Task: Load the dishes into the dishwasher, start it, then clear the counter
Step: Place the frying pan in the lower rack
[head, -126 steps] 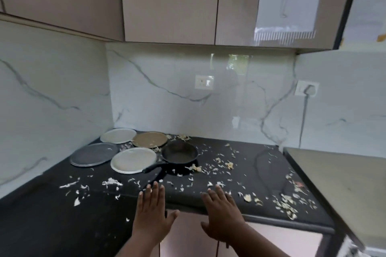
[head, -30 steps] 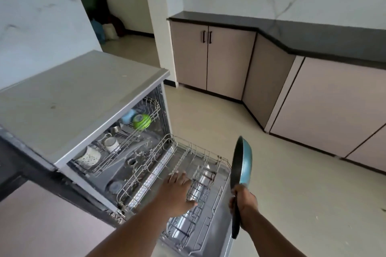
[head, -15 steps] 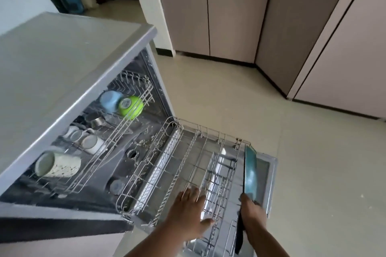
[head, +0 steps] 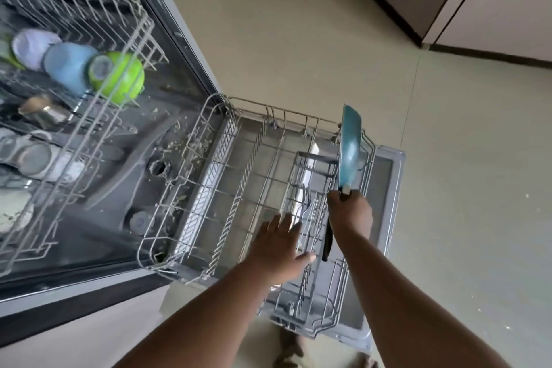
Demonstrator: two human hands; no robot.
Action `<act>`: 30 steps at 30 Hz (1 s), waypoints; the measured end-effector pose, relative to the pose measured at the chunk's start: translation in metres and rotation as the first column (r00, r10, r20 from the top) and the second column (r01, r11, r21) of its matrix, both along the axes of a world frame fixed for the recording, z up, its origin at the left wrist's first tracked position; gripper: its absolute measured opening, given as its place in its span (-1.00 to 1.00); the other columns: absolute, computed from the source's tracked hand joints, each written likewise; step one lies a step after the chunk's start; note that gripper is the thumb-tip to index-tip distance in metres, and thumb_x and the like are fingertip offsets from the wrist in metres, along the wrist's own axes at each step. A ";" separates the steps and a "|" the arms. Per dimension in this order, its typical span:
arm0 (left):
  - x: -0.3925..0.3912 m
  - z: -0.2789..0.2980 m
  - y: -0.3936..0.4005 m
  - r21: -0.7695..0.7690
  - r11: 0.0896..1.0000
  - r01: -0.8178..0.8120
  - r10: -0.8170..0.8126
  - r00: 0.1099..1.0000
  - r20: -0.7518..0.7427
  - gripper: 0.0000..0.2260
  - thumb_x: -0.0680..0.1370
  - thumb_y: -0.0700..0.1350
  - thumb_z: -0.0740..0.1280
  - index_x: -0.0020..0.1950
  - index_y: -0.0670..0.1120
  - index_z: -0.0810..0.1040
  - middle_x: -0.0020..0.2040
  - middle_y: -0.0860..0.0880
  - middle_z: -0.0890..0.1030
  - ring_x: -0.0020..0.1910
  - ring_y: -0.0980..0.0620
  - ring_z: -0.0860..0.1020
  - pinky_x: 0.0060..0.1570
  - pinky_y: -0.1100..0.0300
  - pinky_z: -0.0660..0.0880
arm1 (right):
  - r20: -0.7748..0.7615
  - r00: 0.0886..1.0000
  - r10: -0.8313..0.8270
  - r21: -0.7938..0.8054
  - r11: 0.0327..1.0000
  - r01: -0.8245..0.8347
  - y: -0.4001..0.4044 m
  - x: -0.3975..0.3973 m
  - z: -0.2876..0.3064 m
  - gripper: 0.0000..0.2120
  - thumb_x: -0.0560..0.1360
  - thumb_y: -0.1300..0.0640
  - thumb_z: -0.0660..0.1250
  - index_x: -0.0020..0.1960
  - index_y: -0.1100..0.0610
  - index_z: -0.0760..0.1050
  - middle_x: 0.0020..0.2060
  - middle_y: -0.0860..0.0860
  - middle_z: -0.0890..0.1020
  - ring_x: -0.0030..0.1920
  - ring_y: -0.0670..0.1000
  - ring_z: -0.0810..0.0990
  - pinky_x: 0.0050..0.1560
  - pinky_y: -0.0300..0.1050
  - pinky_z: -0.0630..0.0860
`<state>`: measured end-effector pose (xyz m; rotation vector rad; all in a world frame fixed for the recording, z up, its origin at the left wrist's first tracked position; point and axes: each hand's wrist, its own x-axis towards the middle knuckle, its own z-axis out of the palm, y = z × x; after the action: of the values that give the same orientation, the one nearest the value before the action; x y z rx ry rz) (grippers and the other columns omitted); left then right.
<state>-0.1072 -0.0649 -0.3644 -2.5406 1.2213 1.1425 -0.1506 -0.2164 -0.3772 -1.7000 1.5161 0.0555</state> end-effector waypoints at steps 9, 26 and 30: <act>0.001 -0.020 0.000 -0.021 1.000 0.015 -0.016 1.000 -0.023 -0.30 0.59 0.28 0.08 0.59 -0.06 -0.04 0.60 -0.12 -0.08 0.57 -0.15 -0.09 0.53 -0.08 -0.08 | -0.144 0.989 -0.026 0.081 0.996 0.038 -0.003 -0.002 -0.028 -0.80 0.57 0.11 0.17 0.06 0.22 0.45 -0.14 0.13 0.59 -0.21 0.13 0.49 -0.20 -0.12 0.36; -0.003 -0.069 0.029 -0.062 0.998 -0.010 0.009 1.000 -0.009 -0.33 0.57 0.28 0.11 0.56 -0.05 0.06 0.59 -0.13 0.01 0.56 -0.15 -0.02 0.52 -0.09 0.01 | -0.205 0.959 -0.196 0.228 0.943 0.241 0.008 0.014 -0.082 -0.64 0.67 0.19 0.01 0.44 0.26 0.21 0.28 0.24 0.50 0.22 0.21 0.53 0.06 -0.01 0.46; -0.008 -0.081 0.026 -0.065 0.998 -0.011 0.011 1.000 0.001 -0.33 0.57 0.28 0.12 0.55 -0.08 0.08 0.58 -0.15 0.04 0.56 -0.16 -0.01 0.51 -0.11 0.01 | -0.200 0.971 -0.132 0.349 0.916 0.197 0.003 0.004 -0.103 -0.62 0.64 0.19 0.08 0.44 0.24 0.28 0.35 0.19 0.44 0.31 0.17 0.46 0.05 -0.10 0.39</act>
<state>-0.1151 -0.0385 -0.4451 -2.5977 1.2665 1.1203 -0.1469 -0.2131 -0.4806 -1.2907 1.6528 0.3834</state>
